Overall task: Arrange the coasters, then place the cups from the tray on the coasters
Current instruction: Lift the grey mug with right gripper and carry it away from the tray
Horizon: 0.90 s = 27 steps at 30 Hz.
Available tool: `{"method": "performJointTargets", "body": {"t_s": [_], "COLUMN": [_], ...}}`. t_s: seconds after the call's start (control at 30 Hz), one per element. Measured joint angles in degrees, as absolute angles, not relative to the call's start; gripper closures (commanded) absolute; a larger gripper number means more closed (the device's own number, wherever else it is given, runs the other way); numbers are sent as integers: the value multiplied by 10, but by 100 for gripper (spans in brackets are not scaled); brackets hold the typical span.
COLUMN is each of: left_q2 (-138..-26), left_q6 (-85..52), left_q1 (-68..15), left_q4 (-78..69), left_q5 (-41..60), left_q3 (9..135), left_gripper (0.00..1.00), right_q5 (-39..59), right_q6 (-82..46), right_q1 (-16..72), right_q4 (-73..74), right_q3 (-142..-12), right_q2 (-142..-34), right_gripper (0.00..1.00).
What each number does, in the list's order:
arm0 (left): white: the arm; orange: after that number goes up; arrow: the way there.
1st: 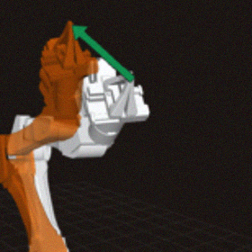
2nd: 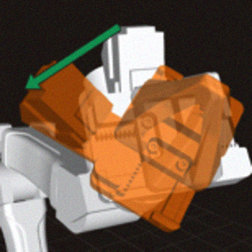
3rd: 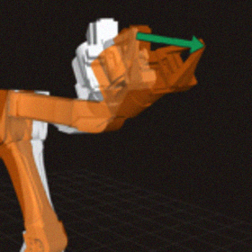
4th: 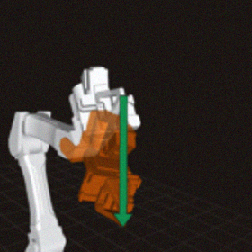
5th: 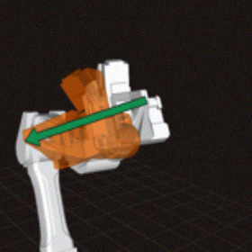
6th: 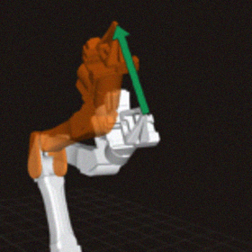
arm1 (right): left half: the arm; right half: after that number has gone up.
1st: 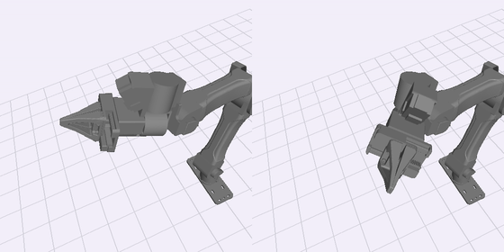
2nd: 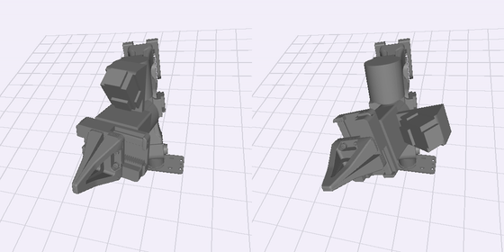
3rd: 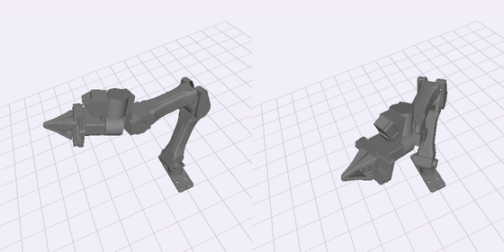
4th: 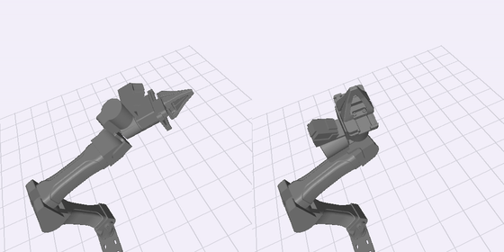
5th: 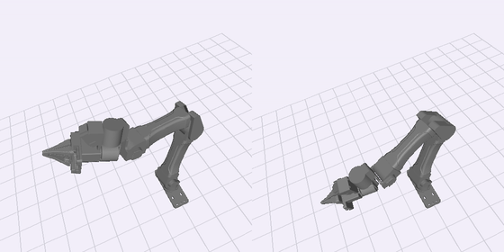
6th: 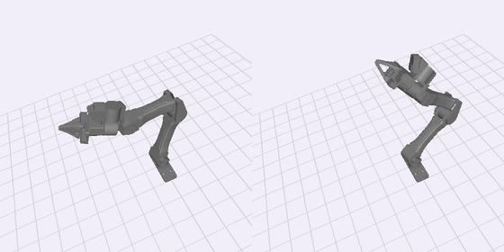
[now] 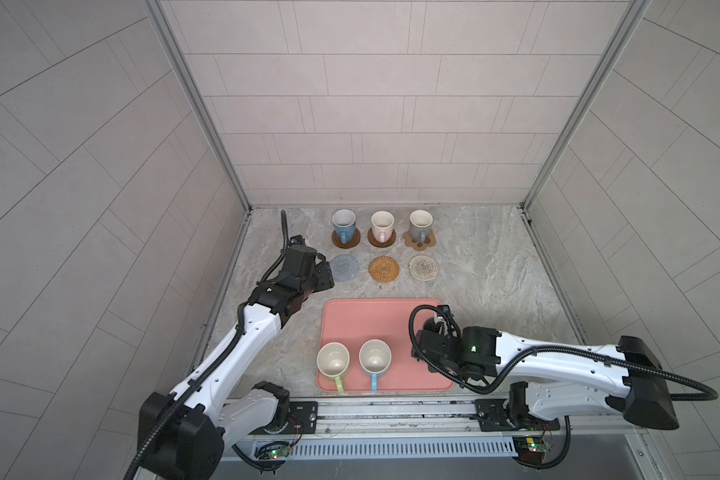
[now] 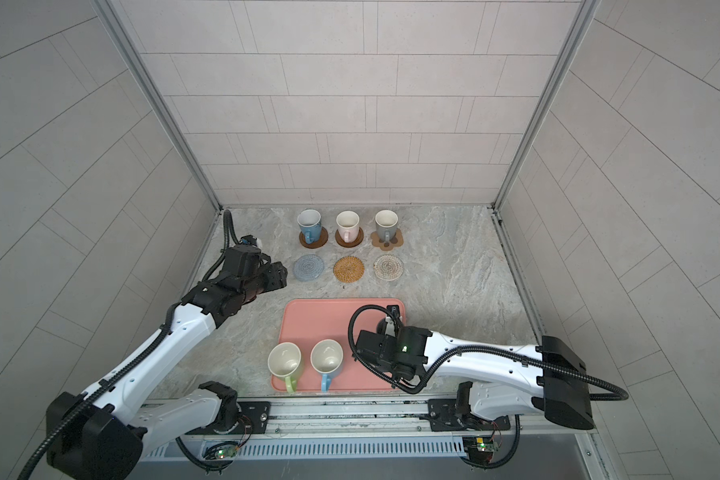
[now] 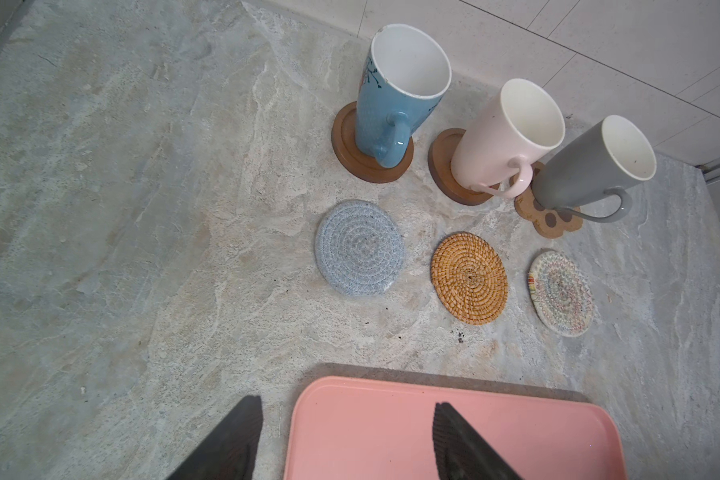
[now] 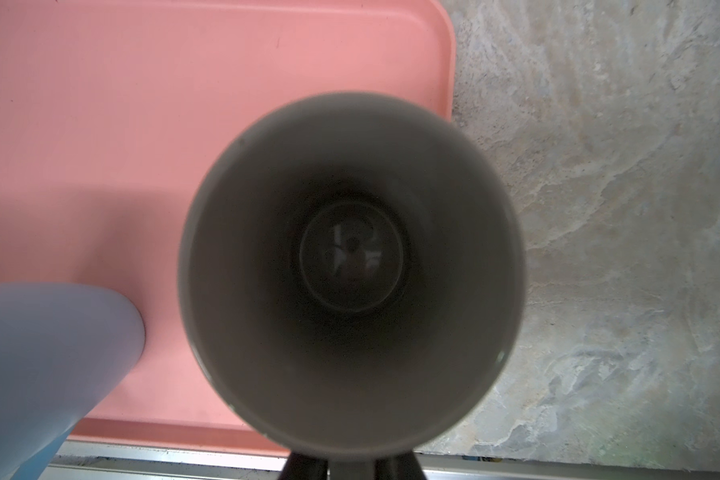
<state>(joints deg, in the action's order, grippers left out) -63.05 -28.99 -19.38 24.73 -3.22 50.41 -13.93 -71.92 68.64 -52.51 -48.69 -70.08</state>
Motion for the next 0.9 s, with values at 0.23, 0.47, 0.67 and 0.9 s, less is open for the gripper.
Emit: {"method": "performJointTargets", "body": {"t_s": [0.23, 0.47, 0.67, 0.9], "left_q2": [-630, -630, -630, -630], "left_q6": [-290, -290, -292, -301], "left_q1": [-194, -194, -194, -194], "left_q4": [248, 248, 248, 248], "left_q5": [-32, -32, -30, -30], "left_q3": [501, 501, 501, 493], "left_gripper": [28, 28, 28, 28], "right_q5": [-133, -136, -140, -144], "right_q6": [-704, -692, -679, -661], "right_q1": [670, 660, 658, 655], "right_q4": [-518, -520, -525, -535], "right_q3": [-485, -490, -494, -502], "right_q2": [-725, -737, -741, -741], "right_gripper": [80, 87, 89, 91]}}
